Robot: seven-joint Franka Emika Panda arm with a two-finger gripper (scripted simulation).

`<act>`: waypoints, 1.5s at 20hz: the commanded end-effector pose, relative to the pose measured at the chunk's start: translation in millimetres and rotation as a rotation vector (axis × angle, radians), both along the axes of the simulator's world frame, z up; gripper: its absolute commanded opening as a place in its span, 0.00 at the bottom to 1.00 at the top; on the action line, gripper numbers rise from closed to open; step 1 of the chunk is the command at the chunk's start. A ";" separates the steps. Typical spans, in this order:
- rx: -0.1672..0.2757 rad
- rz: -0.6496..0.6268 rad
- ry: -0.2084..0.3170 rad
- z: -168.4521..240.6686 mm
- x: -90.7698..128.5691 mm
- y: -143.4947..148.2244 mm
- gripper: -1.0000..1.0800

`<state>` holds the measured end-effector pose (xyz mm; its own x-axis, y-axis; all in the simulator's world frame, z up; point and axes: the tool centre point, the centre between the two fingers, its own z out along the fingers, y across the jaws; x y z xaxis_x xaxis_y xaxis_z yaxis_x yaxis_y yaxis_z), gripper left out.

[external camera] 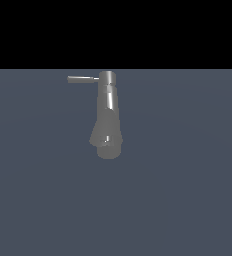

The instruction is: Turn on the faucet by rotating a designated handle.

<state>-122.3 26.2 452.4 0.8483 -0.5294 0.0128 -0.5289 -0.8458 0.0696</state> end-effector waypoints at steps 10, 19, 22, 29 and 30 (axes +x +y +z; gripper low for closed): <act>-0.043 -0.219 -0.017 -35.1 61.7 22.9 0.00; -0.056 -0.386 -0.035 -70.6 106.0 44.8 0.00; -0.056 -0.442 -0.040 -83.8 119.8 52.8 0.00; -0.049 -0.573 -0.051 -117.1 149.7 72.4 0.00; -0.047 -0.592 -0.052 -122.1 153.7 75.3 0.00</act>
<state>25.1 97.1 337.9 0.4341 -0.8972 0.0817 -0.9006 -0.4297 0.0657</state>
